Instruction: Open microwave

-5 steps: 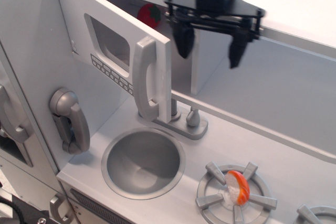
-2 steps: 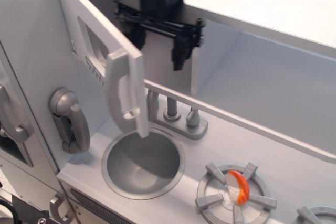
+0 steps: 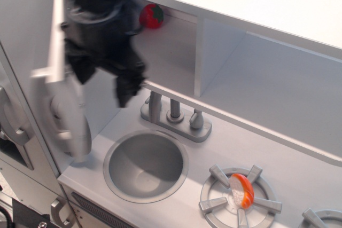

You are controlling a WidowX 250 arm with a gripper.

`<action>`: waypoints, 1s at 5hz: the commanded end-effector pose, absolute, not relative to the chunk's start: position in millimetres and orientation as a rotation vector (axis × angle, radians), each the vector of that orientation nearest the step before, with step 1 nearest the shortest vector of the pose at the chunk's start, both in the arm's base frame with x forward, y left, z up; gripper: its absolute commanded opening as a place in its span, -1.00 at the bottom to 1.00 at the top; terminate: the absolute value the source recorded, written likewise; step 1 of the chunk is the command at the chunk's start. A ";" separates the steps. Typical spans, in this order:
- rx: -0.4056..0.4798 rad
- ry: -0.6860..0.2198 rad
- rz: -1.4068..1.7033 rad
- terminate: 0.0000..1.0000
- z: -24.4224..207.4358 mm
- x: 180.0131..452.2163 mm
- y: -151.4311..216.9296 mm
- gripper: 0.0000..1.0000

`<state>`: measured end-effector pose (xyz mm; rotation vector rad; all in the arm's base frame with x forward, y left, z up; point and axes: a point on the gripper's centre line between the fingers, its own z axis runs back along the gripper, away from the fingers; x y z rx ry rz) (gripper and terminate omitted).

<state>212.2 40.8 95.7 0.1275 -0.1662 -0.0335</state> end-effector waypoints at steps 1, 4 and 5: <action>0.085 -0.231 -0.107 -1.00 136.0 201.0 76.4 1.00; -0.100 -0.234 0.000 -1.00 205.3 223.4 56.3 1.00; -0.100 -0.234 0.000 1.00 205.3 223.4 56.3 1.00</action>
